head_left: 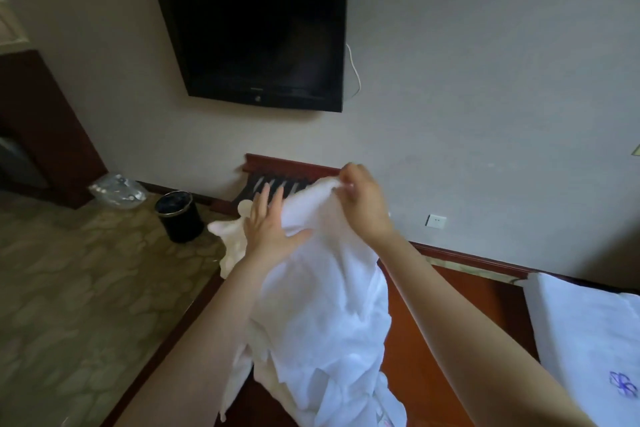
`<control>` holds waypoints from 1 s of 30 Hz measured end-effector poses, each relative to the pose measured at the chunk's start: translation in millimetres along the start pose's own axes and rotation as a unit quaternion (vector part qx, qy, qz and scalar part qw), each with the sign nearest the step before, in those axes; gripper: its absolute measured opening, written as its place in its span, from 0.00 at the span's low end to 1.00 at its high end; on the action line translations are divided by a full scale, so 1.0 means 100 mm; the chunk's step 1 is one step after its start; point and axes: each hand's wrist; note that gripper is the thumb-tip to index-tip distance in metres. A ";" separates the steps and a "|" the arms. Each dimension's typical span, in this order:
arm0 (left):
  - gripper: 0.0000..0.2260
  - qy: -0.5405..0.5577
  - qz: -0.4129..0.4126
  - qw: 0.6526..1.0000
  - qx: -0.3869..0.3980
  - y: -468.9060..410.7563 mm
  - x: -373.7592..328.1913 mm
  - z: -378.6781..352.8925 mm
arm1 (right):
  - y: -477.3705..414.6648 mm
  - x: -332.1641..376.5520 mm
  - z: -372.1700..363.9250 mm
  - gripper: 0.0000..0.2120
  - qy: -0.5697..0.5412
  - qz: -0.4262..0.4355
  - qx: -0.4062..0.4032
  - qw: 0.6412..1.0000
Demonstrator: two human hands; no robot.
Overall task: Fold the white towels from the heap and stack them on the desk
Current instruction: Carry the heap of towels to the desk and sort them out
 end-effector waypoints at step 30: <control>0.25 -0.267 -0.157 0.902 0.301 0.48 -1.23 -1.72 | 1.54 -1.82 1.68 0.26 0.203 -0.422 0.084 0.880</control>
Point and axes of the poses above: each hand's wrist, its own y-axis away from the middle knuckle, its own z-axis out of the back of the hand, x = y × z, and after that the axes turned 13 degrees about -x, right-handed
